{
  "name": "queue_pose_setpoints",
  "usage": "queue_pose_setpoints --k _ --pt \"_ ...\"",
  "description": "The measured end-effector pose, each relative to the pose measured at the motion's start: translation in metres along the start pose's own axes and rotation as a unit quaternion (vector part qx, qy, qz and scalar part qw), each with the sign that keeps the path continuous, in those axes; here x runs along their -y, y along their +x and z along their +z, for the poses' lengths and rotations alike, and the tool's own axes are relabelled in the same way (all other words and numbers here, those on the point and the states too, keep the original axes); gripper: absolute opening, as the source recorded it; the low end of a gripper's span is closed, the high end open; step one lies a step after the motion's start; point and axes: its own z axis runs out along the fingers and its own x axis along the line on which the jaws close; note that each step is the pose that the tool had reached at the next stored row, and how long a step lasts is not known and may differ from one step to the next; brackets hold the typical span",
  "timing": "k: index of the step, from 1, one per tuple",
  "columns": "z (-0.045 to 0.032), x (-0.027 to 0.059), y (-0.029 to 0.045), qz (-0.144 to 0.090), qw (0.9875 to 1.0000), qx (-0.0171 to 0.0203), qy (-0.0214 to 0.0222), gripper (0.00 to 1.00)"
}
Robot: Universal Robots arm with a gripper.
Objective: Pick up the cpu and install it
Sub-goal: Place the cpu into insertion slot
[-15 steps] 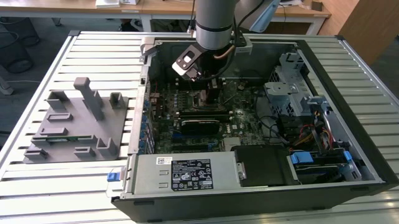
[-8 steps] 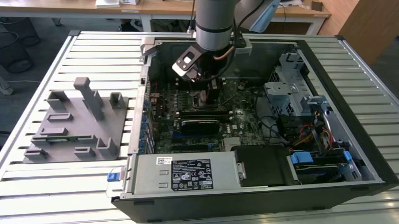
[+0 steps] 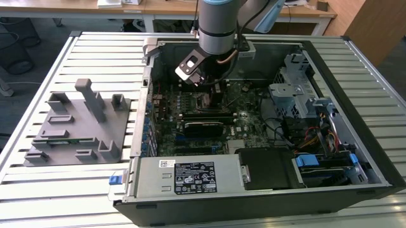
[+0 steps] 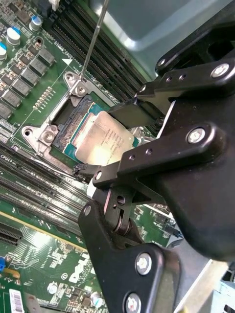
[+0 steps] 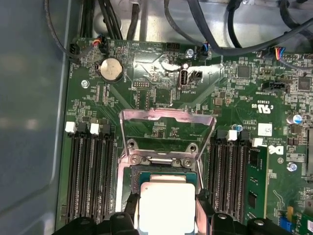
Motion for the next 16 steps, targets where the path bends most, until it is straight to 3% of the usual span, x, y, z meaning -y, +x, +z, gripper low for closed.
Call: queue_pose_setpoints --k 8,16 --pt "0.0077 0.0016 0.0008 -0.001 1.0 0.0 0.0 0.54" --pt "0.0086 0.0019 0.0059 0.0 1.0 0.0 0.0 0.54"
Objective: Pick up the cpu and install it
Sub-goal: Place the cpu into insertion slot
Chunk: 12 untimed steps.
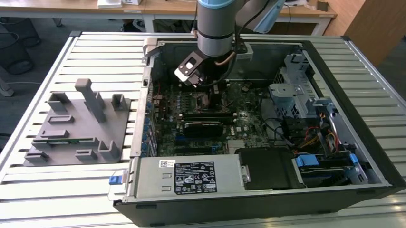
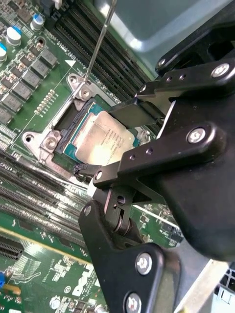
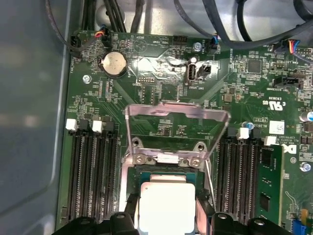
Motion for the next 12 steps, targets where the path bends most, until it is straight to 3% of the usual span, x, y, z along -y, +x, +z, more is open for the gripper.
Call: queue_pose_setpoints --k 12 --pt "0.0064 0.0002 0.0021 0.014 0.9999 0.0007 0.0002 0.54"
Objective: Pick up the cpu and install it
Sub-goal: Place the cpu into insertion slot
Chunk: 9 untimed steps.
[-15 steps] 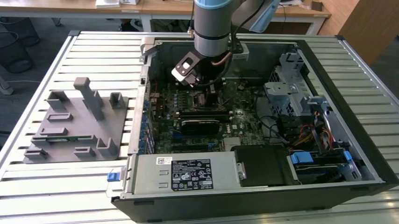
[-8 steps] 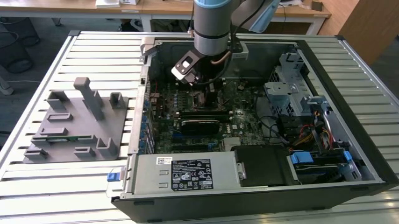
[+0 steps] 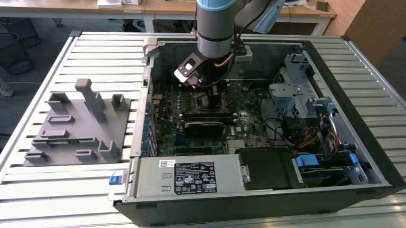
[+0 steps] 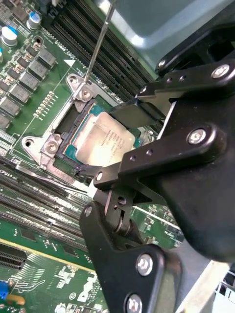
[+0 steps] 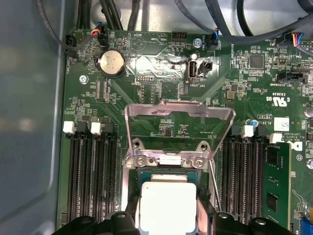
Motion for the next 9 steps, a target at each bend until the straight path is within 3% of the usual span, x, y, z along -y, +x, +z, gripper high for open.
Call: queue_pose_setpoints --k 9 --pt "0.0022 0.0001 0.0001 0.0 1.0 -0.0001 0.0 0.54"
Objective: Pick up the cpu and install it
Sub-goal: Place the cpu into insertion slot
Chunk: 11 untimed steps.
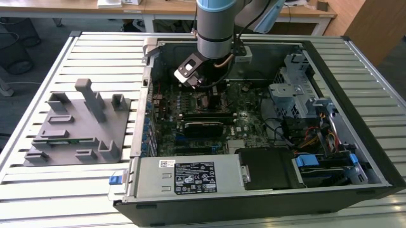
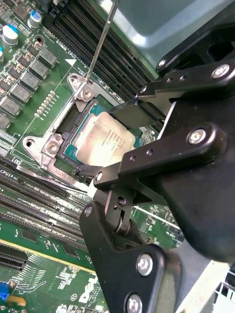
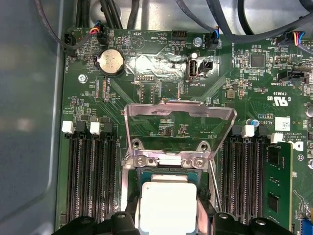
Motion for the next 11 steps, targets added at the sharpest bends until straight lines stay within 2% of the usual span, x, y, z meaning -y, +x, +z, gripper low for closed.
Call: queue_pose_setpoints --k 4,5,11 --pt "0.0009 -0.0003 0.0005 0.0 1.0 -0.0013 -0.0008 0.55" --pt "0.0007 -0.0003 0.0004 0.0 1.0 -0.0009 -0.0006 0.61" --pt "-0.0013 -0.0001 0.0 0.0 1.0 0.0 0.0 0.61"
